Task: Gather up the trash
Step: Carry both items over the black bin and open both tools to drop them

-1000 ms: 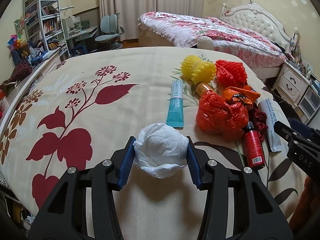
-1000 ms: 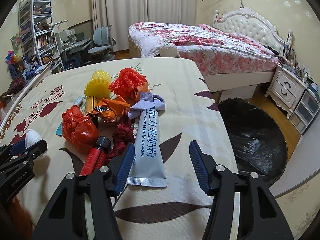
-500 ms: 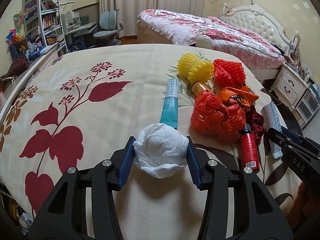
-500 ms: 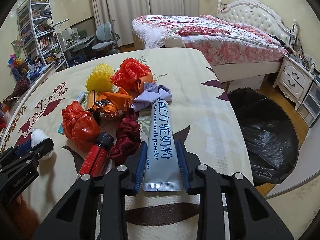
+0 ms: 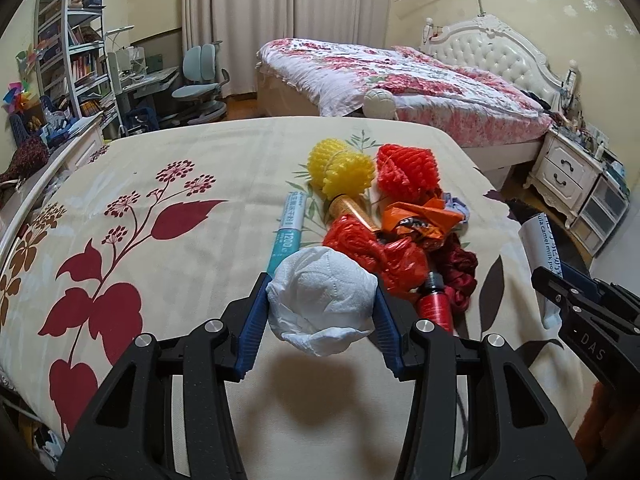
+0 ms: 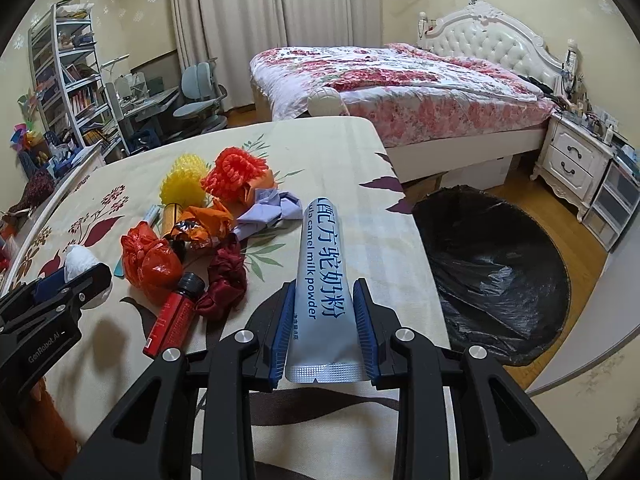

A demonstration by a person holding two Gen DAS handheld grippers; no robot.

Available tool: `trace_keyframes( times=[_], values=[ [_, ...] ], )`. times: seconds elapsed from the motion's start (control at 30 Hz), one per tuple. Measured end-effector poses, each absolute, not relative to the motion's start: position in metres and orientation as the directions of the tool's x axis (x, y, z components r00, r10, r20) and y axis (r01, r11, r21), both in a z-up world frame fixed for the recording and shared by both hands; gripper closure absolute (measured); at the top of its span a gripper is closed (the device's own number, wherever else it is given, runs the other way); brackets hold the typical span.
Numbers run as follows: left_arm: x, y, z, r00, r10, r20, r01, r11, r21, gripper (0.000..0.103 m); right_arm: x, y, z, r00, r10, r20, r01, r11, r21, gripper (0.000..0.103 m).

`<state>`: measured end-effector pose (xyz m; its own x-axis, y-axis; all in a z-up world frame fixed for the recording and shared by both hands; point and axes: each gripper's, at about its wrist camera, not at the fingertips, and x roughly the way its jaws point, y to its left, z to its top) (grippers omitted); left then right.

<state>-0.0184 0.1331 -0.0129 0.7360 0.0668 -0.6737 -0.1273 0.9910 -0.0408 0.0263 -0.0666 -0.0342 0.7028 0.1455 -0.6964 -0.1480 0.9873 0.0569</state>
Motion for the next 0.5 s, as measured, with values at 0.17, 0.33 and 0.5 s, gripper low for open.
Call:
trace_keyframes(
  times=[0.17,0.33,0.5],
  values=[
    [-0.011,0.107,-0.003,0.754,0.026,-0.656,-0.073,0.996,-0.044,0.056,0.025,-0.085,-0.027,0.723,0.118,-0.681,-0.11,0.992,0.055,0.072],
    [0.0,0.075,0.005,0.77,-0.021,-0.638,-0.009,0.999,-0.044,0.056,0.029,-0.111,-0.022,0.739,0.075,-0.669,-0.052,0.997,0.054,0.072],
    [0.017,0.043,0.009,0.777,-0.068,-0.625,0.05,0.998,-0.046,0.056,0.037,-0.141,-0.02,0.753,0.009,-0.658,0.021,0.999,0.038,0.072]
  ],
)
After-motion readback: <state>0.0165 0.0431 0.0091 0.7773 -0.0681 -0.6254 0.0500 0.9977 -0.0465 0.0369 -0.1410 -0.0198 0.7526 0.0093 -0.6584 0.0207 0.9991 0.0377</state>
